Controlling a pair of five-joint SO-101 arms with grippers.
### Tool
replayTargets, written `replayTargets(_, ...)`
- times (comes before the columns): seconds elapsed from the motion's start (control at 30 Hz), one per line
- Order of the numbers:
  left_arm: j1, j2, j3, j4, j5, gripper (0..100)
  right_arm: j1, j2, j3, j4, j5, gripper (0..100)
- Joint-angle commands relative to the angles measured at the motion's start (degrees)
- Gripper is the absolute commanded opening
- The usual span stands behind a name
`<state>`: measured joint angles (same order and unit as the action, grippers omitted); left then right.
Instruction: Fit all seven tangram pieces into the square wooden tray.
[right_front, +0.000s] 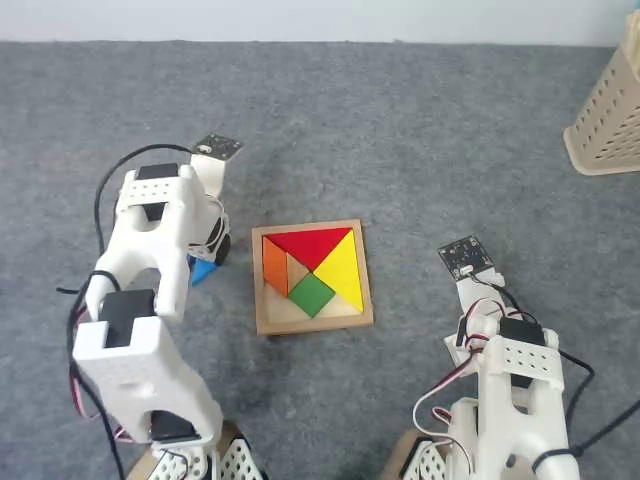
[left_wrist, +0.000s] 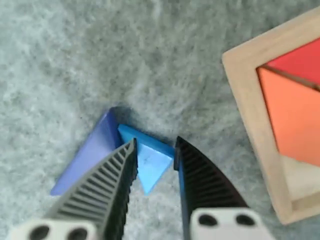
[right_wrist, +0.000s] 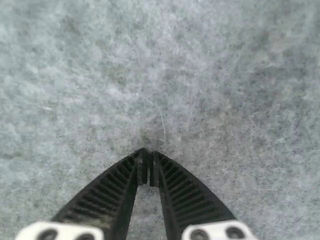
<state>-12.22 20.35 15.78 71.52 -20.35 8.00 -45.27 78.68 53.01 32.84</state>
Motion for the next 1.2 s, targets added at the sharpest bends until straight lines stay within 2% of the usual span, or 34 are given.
replayTargets(0.0,-1.76,0.79,3.38,0.26,-0.09,12,1.01,-1.27,0.26,-1.36,0.88,3.1)
replayTargets(0.27,-6.77,0.26,3.3,0.18,-0.62,16,1.01,-1.27,0.26,-1.36,0.88,3.1)
replayTargets(0.5,-6.86,-5.01,8.57,-4.13,-2.11,16,1.01,-1.27,0.26,-1.36,0.88,3.1)
replayTargets(0.73,-6.86,-8.35,10.68,-5.01,-2.11,6,1.01,-1.27,0.26,-1.36,0.88,3.1)
replayTargets(1.03,-2.29,-8.44,5.14,2.2,-1.93,4,1.01,-1.27,0.26,-1.36,0.88,3.1)
replayTargets(1.17,-0.09,-9.41,0.22,7.82,-1.93,9,1.01,-1.27,0.26,-1.36,0.88,3.1)
